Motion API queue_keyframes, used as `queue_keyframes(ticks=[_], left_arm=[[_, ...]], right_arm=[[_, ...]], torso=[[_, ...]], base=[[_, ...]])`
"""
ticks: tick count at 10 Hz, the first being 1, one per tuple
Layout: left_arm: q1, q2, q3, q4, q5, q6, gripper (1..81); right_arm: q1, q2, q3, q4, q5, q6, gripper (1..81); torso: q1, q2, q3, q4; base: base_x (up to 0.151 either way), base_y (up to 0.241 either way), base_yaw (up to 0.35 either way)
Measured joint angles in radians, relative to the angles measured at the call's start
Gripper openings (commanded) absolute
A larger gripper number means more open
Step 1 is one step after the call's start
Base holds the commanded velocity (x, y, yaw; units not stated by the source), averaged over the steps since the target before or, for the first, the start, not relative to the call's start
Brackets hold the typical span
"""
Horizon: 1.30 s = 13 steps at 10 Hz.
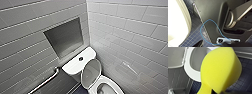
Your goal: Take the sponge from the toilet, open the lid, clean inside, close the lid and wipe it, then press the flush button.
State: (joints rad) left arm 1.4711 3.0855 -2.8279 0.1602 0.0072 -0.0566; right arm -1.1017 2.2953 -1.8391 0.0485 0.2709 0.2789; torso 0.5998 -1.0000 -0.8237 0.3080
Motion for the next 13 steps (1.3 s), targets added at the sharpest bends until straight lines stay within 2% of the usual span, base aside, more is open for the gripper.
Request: queue_keyframes(ticks=[4, 7, 8, 9, 10, 13], left_arm=[[-0.001, 0.013, 0.001, 0.000, 0.000, 0.000, 81.1], [-0.002, 0.024, 0.001, 0.000, 0.021, 0.000, 81.1], [-0.003, 0.027, 0.002, 0.000, 0.021, 0.000, 81.1], [-0.003, 0.027, 0.002, 0.000, 0.021, 0.000, 81.1], [-0.002, 0.029, 0.002, 0.000, 0.021, 0.000, 81.1], [0.001, 0.035, 0.003, 0.000, 0.026, 0.000, 81.1]], right_arm=[[0.183, 0.047, -0.062, -0.001, -0.141, 0.003, 1.0], [0.294, 0.122, -0.185, -0.001, -0.222, 0.004, 1.0], [0.321, 0.146, -0.209, -0.002, -0.240, 0.004, 1.0], [0.331, 0.159, -0.220, -0.004, -0.254, 0.004, 1.0], [0.341, 0.168, -0.224, -0.007, -0.277, 0.004, 1.0], [0.359, 0.162, -0.223, -0.008, -0.282, 0.004, 1.0]], torso=[[0.000, 0.001, 0.000, 0.000], [0.000, 0.002, -0.001, 0.002], [0.000, 0.002, -0.001, 0.012], [0.000, 0.002, -0.001, 0.037], [0.000, 0.002, -0.001, 0.070], [0.001, 0.002, -0.002, 0.179]], base=[[0.000, 0.000, 0.000], [0.000, 0.000, 0.000], [0.000, 0.000, 0.000], [0.000, 0.000, 0.000], [0.000, 0.000, 0.000], [0.000, 0.000, 0.000]])
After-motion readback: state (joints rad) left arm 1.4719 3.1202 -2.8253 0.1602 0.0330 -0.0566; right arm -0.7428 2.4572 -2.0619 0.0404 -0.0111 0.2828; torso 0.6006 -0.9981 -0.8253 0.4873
